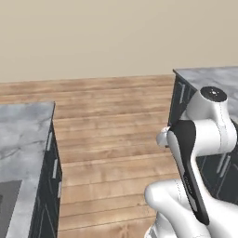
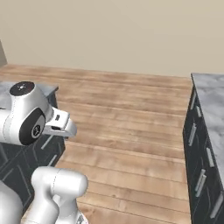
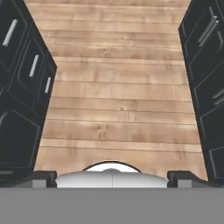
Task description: Four empty soda cans are scattered around the kitchen. Gather all the cans and cluster them next to the stove for recycling.
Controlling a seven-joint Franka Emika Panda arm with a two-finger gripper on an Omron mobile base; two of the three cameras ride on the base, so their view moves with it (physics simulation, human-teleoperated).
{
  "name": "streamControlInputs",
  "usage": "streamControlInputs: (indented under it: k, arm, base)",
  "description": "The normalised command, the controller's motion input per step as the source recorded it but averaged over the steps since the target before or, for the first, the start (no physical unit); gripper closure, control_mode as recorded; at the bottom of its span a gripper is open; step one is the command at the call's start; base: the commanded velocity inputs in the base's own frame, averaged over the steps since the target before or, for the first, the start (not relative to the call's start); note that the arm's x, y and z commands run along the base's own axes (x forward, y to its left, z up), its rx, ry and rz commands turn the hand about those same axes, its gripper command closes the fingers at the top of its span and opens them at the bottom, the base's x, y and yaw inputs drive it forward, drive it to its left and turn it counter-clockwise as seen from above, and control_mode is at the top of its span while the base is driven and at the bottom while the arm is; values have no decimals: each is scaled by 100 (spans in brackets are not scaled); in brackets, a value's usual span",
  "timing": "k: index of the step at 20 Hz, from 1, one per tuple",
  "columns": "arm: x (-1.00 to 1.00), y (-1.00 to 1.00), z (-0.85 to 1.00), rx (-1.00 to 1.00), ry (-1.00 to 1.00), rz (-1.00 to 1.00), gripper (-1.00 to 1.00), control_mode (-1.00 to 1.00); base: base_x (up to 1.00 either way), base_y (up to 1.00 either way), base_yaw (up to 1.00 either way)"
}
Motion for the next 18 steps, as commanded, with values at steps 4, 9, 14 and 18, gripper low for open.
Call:
streamControlInputs:
  k: [4,9,14,18]
  arm:
    - [0,0,0,0,0,0,-100,100]
    - [0,0,0,0,0,0,-100,100]
    - [0,0,0,0,0,0,-100,100]
    - [0,0,0,0,0,0,-100,100]
  base:
    - [90,40,-19]
    - [89,31,-19]
    - [98,11,-13]
    - [100,1,-9]
